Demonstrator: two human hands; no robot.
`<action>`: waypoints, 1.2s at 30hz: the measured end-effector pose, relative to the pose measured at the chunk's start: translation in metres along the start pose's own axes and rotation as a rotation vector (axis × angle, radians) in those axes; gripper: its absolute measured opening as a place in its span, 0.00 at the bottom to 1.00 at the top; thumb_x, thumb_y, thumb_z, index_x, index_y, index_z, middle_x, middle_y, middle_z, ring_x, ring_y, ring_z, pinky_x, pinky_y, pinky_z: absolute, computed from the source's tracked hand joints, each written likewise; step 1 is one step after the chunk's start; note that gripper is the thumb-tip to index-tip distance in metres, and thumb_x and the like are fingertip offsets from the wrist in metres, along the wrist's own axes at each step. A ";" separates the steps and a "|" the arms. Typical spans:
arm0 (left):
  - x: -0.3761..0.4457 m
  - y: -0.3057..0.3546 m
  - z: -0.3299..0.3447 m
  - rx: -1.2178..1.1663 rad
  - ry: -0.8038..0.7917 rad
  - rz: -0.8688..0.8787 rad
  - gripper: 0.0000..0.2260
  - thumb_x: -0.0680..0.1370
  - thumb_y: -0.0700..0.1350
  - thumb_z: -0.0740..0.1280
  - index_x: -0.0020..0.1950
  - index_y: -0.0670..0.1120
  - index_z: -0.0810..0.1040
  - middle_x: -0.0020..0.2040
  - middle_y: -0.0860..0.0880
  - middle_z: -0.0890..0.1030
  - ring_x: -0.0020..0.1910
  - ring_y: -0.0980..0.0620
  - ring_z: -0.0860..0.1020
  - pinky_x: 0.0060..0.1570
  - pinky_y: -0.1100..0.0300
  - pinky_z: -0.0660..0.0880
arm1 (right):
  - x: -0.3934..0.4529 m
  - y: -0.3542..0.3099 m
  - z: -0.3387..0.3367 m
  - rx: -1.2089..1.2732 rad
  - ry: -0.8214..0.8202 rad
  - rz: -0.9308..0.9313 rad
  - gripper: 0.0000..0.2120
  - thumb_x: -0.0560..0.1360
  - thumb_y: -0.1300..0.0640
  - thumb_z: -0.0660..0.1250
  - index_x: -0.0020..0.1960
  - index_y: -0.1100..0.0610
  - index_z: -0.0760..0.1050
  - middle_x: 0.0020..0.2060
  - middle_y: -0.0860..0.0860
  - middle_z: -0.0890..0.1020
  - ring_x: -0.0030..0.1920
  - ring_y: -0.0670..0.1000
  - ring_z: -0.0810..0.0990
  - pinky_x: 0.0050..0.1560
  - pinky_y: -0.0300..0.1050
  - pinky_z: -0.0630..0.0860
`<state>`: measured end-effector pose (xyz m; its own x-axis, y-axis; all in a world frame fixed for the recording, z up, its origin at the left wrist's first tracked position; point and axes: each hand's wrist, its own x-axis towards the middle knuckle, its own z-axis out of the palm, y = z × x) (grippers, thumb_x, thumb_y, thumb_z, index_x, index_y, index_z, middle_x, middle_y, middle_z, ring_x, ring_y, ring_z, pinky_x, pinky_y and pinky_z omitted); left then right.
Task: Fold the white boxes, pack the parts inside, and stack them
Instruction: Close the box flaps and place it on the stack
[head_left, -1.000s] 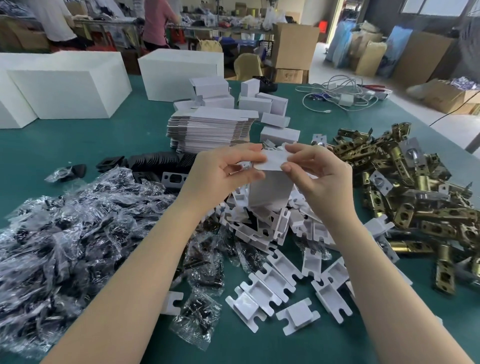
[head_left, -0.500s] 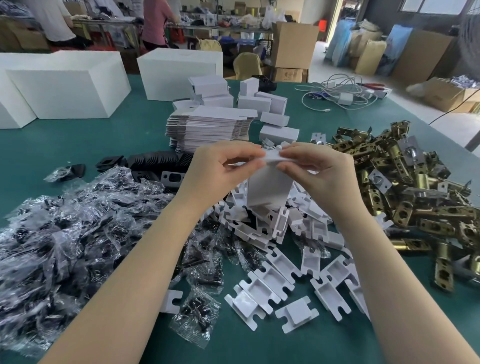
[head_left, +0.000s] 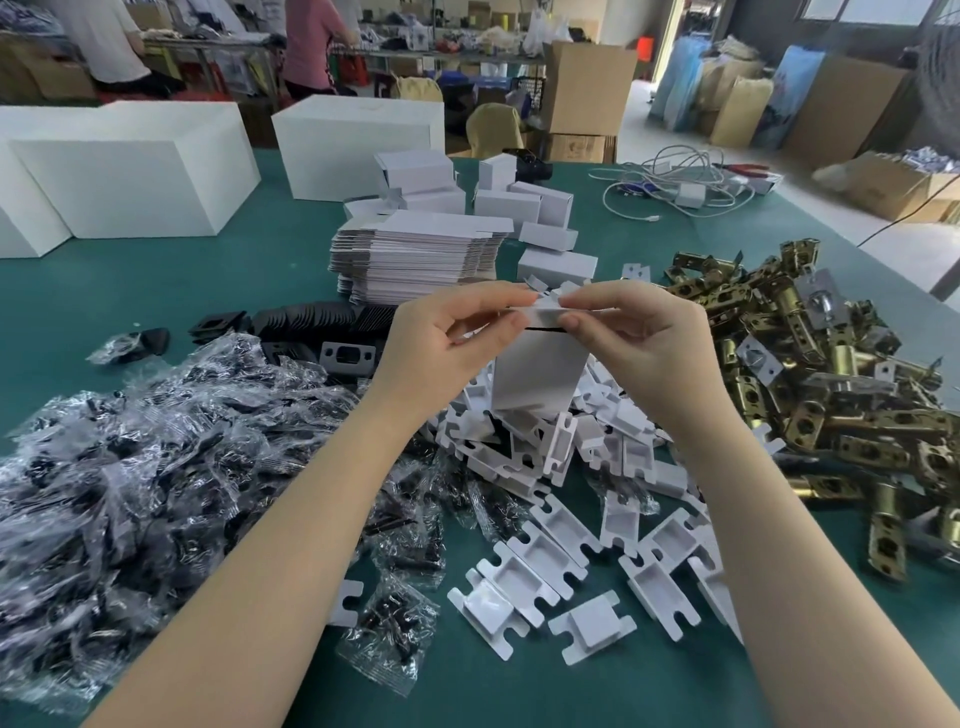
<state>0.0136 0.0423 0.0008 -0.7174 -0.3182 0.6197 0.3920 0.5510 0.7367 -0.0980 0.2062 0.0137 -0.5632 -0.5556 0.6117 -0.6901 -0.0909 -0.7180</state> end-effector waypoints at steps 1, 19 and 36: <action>0.000 0.000 -0.001 0.006 0.001 -0.003 0.09 0.77 0.37 0.70 0.56 0.47 0.82 0.52 0.58 0.83 0.35 0.71 0.76 0.40 0.77 0.71 | 0.000 0.001 -0.001 -0.004 -0.019 -0.004 0.09 0.74 0.62 0.73 0.51 0.51 0.81 0.47 0.49 0.85 0.48 0.47 0.85 0.50 0.39 0.80; 0.000 -0.001 -0.003 -0.068 -0.017 -0.017 0.11 0.76 0.35 0.71 0.56 0.46 0.82 0.52 0.57 0.83 0.37 0.69 0.77 0.39 0.76 0.71 | -0.001 0.001 -0.002 -0.044 -0.025 -0.037 0.09 0.75 0.61 0.73 0.52 0.49 0.81 0.48 0.45 0.85 0.48 0.43 0.85 0.48 0.33 0.78; 0.000 0.003 -0.001 -0.141 0.015 -0.103 0.09 0.76 0.36 0.72 0.53 0.48 0.83 0.52 0.54 0.83 0.51 0.59 0.82 0.51 0.67 0.77 | -0.001 0.003 0.001 -0.074 -0.001 -0.088 0.08 0.75 0.62 0.73 0.51 0.52 0.81 0.47 0.46 0.84 0.47 0.46 0.85 0.49 0.35 0.79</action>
<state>0.0154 0.0432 0.0030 -0.7499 -0.3790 0.5422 0.3945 0.4017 0.8264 -0.0992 0.2060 0.0102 -0.4988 -0.5491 0.6706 -0.7686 -0.0775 -0.6351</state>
